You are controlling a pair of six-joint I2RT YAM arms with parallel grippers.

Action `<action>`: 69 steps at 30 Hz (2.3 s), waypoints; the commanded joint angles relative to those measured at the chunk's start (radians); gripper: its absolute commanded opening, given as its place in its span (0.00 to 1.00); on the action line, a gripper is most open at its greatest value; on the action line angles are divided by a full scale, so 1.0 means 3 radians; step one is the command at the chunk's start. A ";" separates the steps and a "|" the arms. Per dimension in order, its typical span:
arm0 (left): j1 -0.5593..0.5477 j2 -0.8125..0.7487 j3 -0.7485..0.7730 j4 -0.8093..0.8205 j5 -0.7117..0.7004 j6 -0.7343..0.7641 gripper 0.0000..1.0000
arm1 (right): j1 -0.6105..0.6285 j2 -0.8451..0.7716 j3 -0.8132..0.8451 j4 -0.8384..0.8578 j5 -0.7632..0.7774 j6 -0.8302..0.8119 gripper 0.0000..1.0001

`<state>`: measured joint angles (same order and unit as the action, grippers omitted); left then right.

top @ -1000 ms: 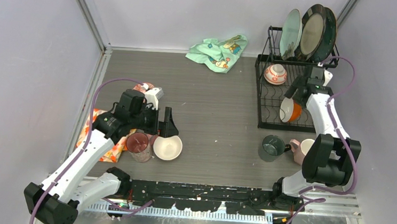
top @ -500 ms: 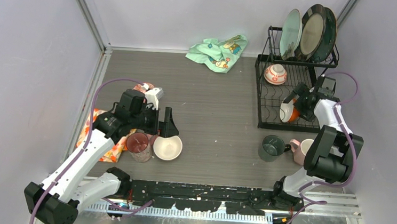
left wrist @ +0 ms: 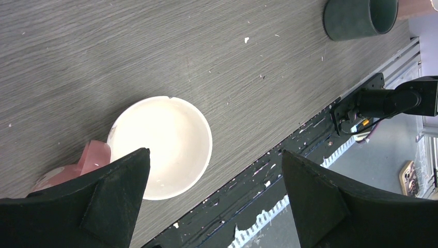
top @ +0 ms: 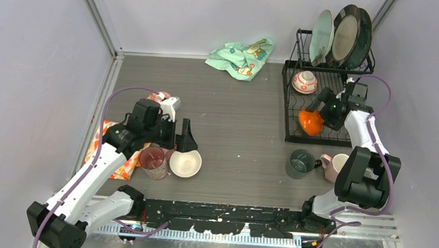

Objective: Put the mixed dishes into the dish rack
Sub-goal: Turn the bowl upside down on the dish rack, then move the bowl to the dish rack.

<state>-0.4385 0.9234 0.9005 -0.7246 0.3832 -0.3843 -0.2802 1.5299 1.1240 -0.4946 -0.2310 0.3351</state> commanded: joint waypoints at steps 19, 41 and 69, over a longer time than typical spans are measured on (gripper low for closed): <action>-0.0016 -0.0019 0.0029 0.0040 0.0035 0.0041 1.00 | 0.0713 -0.0063 0.0209 -0.0305 0.0606 0.0354 0.66; -0.0016 -0.0078 0.0013 0.0014 -0.0134 0.0059 1.00 | 0.0692 0.0336 0.0100 0.0212 0.2153 0.0229 0.33; -0.0021 -0.0192 0.0011 -0.0126 -0.0311 0.0145 1.00 | 0.0492 -0.0429 0.0097 -0.0376 0.1752 0.0705 0.61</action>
<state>-0.4393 0.8909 0.9005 -0.7692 0.2897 -0.3614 -0.1322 1.4734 1.2034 -0.6231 0.3378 0.5331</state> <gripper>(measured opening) 0.995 0.633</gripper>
